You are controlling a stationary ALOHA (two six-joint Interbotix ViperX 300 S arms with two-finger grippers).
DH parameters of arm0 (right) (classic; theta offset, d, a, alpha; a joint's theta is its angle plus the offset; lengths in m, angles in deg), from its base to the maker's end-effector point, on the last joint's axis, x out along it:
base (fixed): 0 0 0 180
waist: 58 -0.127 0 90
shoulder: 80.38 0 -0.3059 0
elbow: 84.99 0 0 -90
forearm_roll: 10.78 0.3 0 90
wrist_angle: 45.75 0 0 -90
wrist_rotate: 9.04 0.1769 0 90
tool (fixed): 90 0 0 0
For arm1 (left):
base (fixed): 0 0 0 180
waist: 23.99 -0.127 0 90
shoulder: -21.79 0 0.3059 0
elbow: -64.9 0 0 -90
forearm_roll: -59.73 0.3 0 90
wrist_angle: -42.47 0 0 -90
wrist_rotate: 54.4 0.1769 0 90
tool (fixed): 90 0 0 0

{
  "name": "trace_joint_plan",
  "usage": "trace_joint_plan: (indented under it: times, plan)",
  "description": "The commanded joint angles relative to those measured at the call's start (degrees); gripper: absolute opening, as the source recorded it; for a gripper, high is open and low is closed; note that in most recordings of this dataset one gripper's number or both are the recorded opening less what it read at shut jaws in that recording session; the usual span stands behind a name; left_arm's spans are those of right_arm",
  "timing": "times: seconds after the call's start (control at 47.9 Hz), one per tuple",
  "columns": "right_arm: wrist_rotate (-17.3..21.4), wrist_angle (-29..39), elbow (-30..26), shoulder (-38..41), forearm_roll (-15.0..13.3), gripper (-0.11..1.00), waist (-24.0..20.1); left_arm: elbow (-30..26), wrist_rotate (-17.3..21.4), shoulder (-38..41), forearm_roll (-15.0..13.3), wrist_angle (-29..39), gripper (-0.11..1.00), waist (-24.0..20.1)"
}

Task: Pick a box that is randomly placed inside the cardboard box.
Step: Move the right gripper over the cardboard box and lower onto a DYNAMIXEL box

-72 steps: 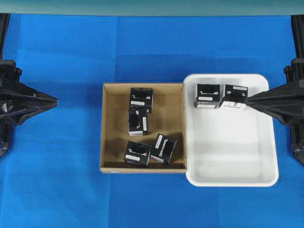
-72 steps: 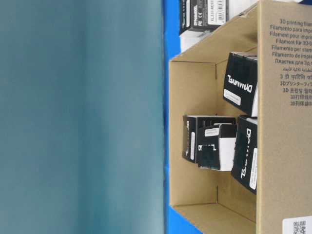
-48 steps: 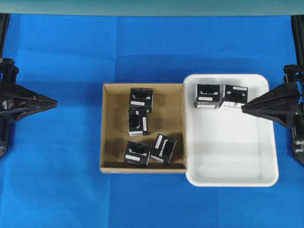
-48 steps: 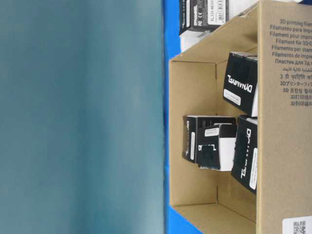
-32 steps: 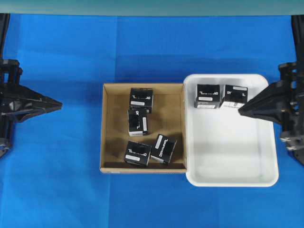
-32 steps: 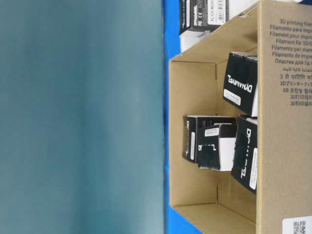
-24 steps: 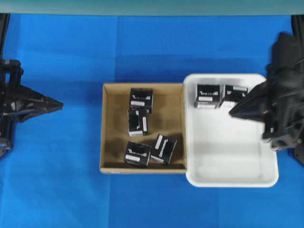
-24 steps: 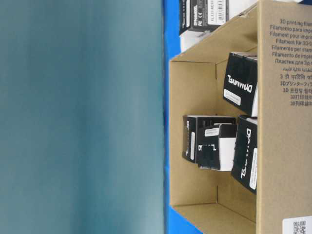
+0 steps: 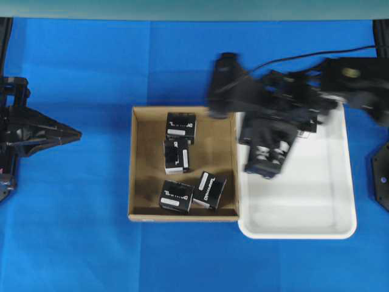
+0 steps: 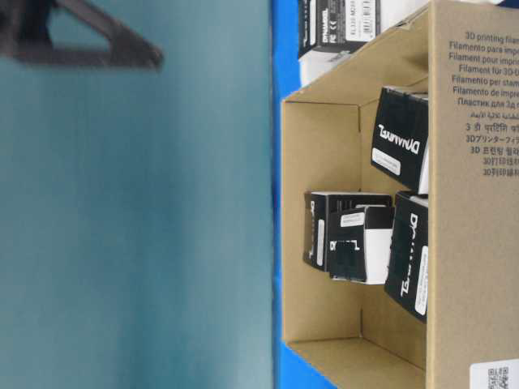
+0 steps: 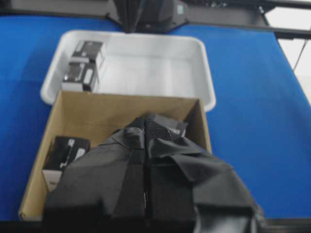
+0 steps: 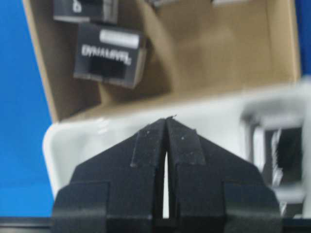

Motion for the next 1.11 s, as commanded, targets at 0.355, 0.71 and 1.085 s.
trace_joint_plan:
  times: [0.355, 0.71, 1.085]
  plan:
    - [-13.9, 7.0, -20.5, 21.7, 0.4, 0.01, 0.3, -2.7, -0.1, 0.2, 0.1, 5.7, -0.07, 4.1]
    - [-20.5, 10.2, -25.8, 26.4, 1.8, 0.23, 0.9, -2.8, -0.1, -0.1, 0.1, 6.7, -0.07, 4.3]
    - [-21.3, 2.7, -23.9, 28.8, 3.0, 1.0, 1.1, -3.1, -0.2, 0.3, 0.1, 6.7, -0.07, 4.3]
